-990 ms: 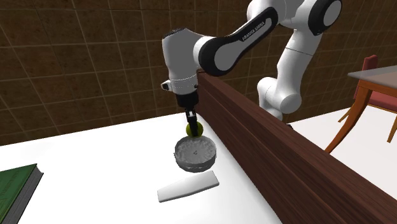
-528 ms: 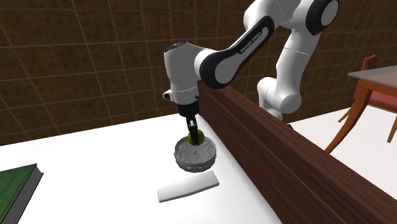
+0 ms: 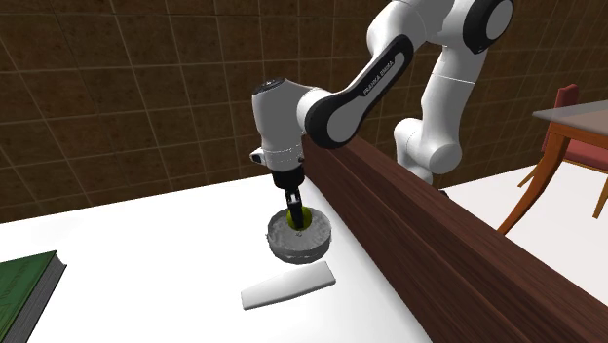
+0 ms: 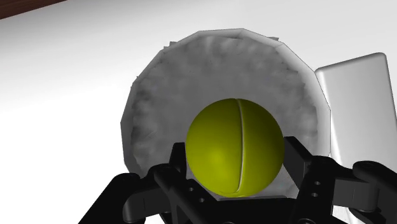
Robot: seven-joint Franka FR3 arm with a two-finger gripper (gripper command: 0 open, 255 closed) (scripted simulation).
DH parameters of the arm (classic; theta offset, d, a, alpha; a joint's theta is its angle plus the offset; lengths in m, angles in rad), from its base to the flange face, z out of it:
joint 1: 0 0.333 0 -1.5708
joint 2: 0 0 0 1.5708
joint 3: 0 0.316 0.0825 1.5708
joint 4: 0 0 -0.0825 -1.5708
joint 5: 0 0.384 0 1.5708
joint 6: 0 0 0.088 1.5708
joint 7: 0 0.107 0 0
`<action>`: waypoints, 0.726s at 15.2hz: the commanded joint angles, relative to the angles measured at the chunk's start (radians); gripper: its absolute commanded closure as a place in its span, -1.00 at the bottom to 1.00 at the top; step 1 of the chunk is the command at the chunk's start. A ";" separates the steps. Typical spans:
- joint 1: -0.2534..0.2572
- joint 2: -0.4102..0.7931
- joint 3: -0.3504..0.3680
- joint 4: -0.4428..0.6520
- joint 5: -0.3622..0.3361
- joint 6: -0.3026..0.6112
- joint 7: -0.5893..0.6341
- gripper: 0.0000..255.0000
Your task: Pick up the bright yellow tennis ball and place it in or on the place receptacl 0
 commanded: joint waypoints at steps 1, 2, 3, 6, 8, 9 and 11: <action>0.000 0.001 0.000 0.000 0.000 0.001 0.000 1.00; 0.000 0.001 0.000 0.000 0.000 0.001 0.000 1.00; 0.000 0.001 0.000 0.000 0.000 0.001 0.000 1.00; 0.000 0.001 0.000 0.000 0.000 0.001 0.000 -1.00; 0.000 0.001 0.000 0.000 0.000 0.001 0.000 -1.00; 0.000 0.001 0.000 0.000 0.000 0.001 0.000 -1.00; -0.002 -0.024 -0.006 0.047 0.000 -0.070 -0.002 -1.00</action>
